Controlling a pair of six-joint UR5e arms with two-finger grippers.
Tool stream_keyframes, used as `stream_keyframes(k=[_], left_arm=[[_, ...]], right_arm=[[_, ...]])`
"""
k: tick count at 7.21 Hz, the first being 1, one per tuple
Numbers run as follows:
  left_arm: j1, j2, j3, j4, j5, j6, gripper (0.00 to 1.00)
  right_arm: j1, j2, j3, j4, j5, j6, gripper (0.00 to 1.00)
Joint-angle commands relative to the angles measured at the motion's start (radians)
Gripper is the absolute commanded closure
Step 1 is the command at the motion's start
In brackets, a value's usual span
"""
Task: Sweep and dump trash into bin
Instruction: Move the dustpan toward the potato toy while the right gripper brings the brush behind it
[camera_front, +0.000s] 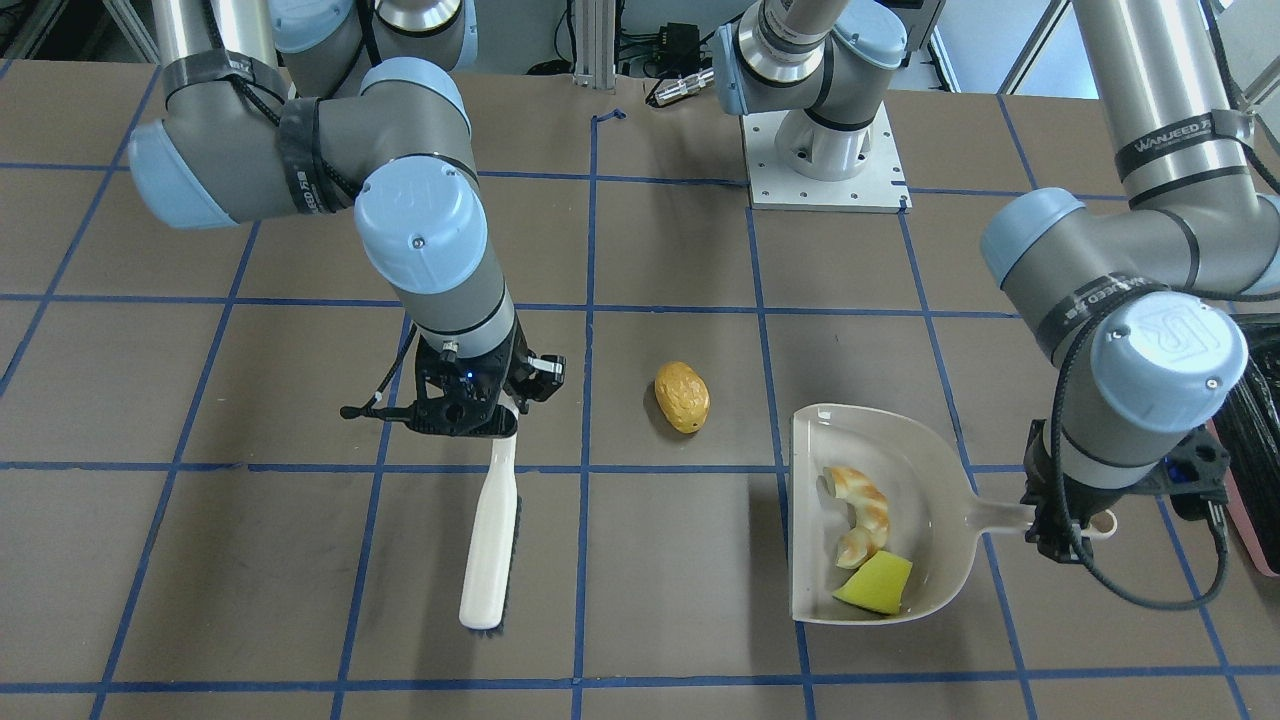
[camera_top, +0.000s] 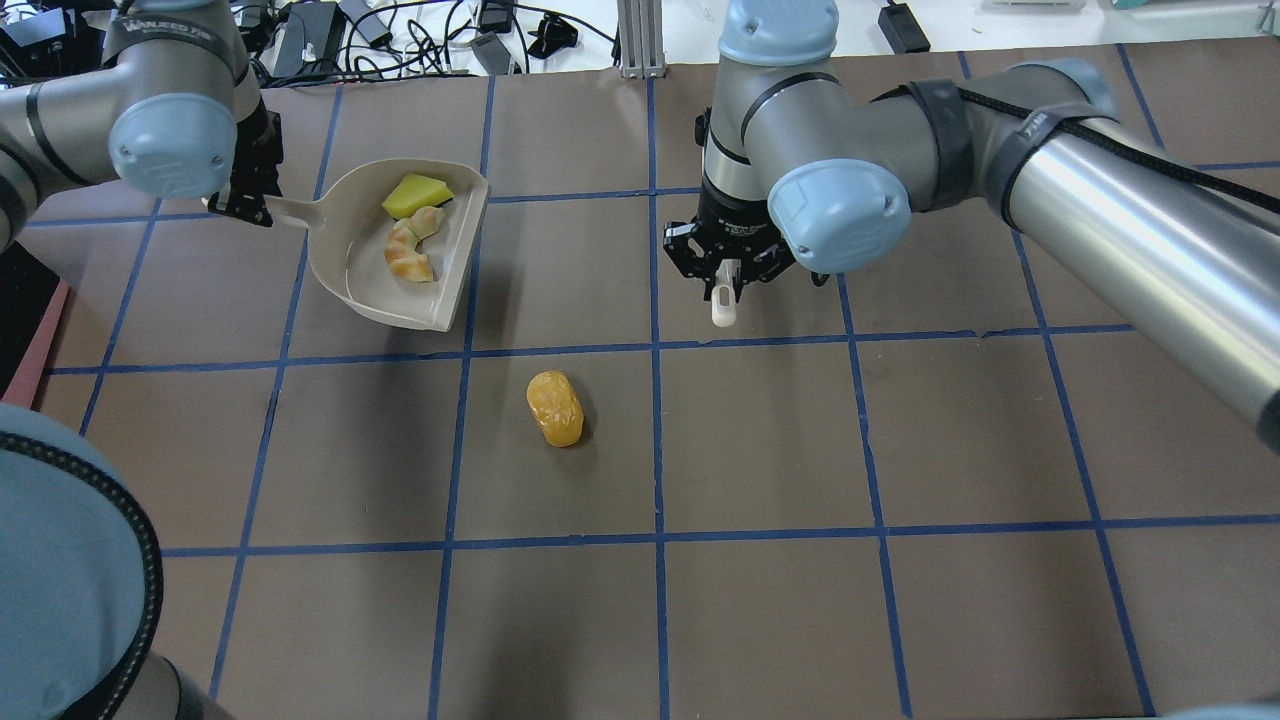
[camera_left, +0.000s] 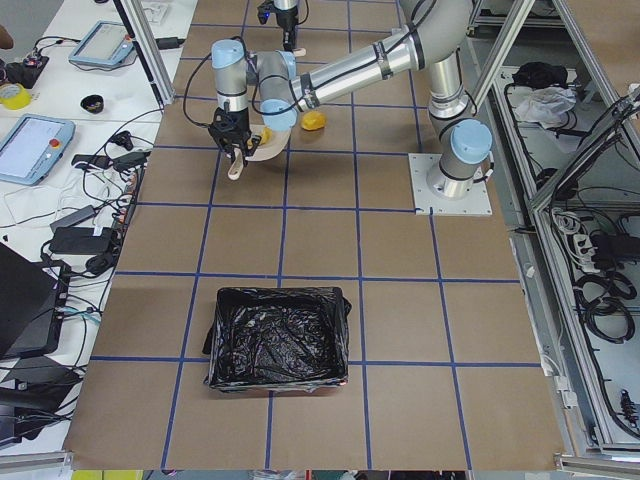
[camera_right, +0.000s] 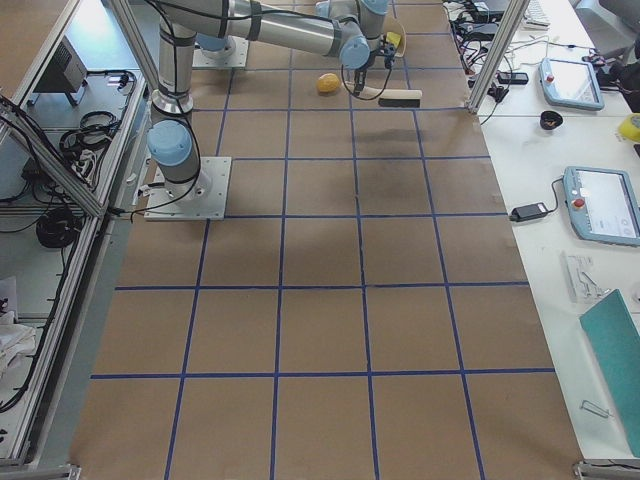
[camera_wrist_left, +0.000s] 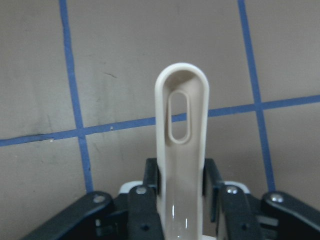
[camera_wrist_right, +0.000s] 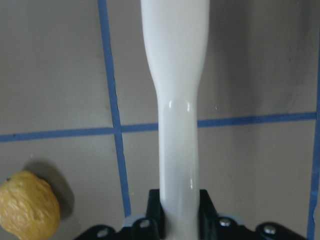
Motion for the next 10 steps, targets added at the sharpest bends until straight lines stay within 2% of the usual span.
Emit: stream_keyframes(k=[1, 3, 5, 7, 9, 10], left_arm=[[0.044, 0.104, -0.209, 0.131, 0.049, 0.009, 1.0], [0.042, 0.186, -0.379, 0.229, 0.058, -0.013, 1.0], [0.027, 0.274, -0.503, 0.238, 0.061, -0.078, 1.0], [0.01, 0.33, -0.626, 0.336, 0.061, -0.103, 1.0], [-0.084, 0.33, -0.628, 0.339, 0.083, -0.17, 1.0], [-0.124, 0.329, -0.628, 0.339, 0.12, -0.201, 1.0]], right_arm=[[0.01, -0.161, 0.17, 0.007, -0.001, 0.039, 1.0], [0.046, -0.179, 0.214, 0.002, 0.0, 0.126, 1.0], [0.167, -0.162, 0.238, -0.004, 0.002, 0.26, 1.0], [0.235, -0.157, 0.278, -0.007, 0.034, 0.322, 1.0], [0.287, -0.094, 0.368, -0.179, 0.046, 0.399, 1.0], [0.304, -0.091, 0.361, -0.2, 0.046, 0.425, 1.0]])
